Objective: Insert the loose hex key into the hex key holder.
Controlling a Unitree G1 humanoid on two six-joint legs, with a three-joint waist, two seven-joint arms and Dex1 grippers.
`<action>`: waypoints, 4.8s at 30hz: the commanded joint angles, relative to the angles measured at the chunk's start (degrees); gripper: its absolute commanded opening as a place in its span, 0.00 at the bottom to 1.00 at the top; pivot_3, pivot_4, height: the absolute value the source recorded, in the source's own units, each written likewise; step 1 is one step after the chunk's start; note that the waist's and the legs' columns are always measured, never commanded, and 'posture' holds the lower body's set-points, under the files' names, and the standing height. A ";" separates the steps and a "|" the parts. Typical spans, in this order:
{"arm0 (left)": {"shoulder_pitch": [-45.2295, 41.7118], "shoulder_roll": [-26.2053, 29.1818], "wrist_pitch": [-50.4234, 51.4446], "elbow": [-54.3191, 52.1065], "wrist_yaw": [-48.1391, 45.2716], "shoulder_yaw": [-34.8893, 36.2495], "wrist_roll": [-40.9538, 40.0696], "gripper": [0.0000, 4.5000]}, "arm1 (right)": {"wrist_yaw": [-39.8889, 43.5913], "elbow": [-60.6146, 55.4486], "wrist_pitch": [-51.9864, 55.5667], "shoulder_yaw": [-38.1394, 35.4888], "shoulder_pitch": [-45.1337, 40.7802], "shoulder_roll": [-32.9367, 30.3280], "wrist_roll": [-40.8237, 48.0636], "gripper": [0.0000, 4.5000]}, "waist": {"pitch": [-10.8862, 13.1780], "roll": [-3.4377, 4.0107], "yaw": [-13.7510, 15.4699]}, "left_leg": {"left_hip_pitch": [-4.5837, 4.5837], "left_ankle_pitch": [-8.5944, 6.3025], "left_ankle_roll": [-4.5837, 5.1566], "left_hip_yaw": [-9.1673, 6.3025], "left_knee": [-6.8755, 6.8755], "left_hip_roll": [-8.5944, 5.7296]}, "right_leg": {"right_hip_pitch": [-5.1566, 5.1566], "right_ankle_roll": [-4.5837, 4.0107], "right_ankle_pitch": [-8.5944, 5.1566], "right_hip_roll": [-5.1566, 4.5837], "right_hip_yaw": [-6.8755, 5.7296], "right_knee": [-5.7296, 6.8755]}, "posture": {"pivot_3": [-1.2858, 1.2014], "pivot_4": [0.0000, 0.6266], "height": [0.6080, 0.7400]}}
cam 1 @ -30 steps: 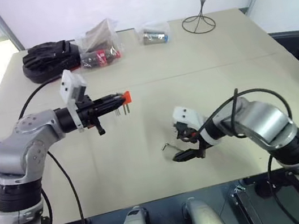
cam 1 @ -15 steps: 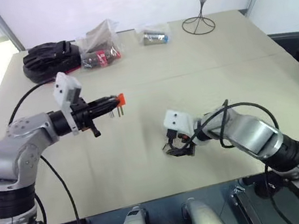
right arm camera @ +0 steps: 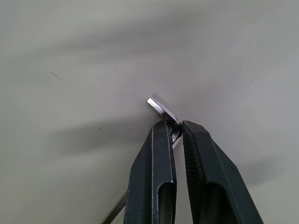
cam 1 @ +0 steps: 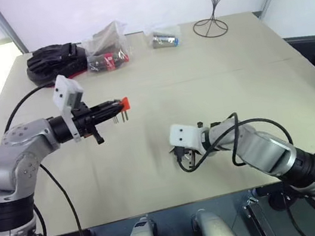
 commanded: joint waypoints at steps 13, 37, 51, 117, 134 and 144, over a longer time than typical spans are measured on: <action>-1.93 -3.00 -3.39 1.41 1.21 0.17 0.99 0.00 | -19.48 14.99 -39.26 -31.28 -3.49 15.55 -0.26 0.01 | 0.04 0.04 -0.25 | -0.12 -0.03 0.04 0.05 -0.10 -0.02 | -0.20 0.05 0.02 0.01 0.04 0.01 | 0.52 0.24 1.00; -8.92 -6.38 -5.01 6.62 -0.07 -3.13 4.50 0.00 | -15.34 21.21 -64.33 -25.11 -8.43 24.77 -9.09 0.01 | 0.05 0.05 -0.21 | -0.12 -0.03 0.03 0.02 -0.13 -0.03 | -0.21 0.04 0.03 -0.02 0.03 0.02 | 0.52 0.24 1.00; -8.12 -5.69 -5.63 6.90 -1.51 -3.22 5.97 0.00 | -10.45 18.43 -62.08 -26.65 -7.97 21.36 -8.38 0.01 | 0.05 0.06 -0.20 | -0.12 -0.03 0.03 0.03 -0.13 -0.03 | -0.20 0.04 0.02 -0.02 0.03 0.02 | 0.52 0.24 1.00; -7.89 -6.31 -4.67 4.61 -0.29 -3.05 4.53 0.00 | -6.61 19.19 -62.57 -25.24 -6.39 19.17 -10.26 0.01 | 0.06 0.06 -0.20 | -0.12 -0.03 0.03 0.02 -0.13 -0.03 | -0.21 0.04 0.02 -0.02 0.03 0.01 | 0.52 0.24 1.00; -7.70 -6.65 -4.88 4.25 -0.06 -3.17 4.53 0.00 | -1.76 18.02 -58.23 -23.07 -6.20 19.68 -8.18 0.96 | 0.06 0.07 -0.12 | -0.12 -0.03 0.03 0.02 -0.13 -0.03 | -0.20 0.04 0.02 -0.03 0.03 0.01 | 0.52 0.24 1.00; -6.89 -9.97 -3.66 4.79 0.56 -4.93 3.67 0.00 | 10.59 5.00 -44.83 -29.46 5.67 4.29 0.45 0.98 | 0.06 0.07 0.17 | -0.13 -0.03 0.04 0.01 -0.11 -0.06 | -0.15 0.04 0.02 -0.08 0.01 -0.01 | 0.52 0.24 1.00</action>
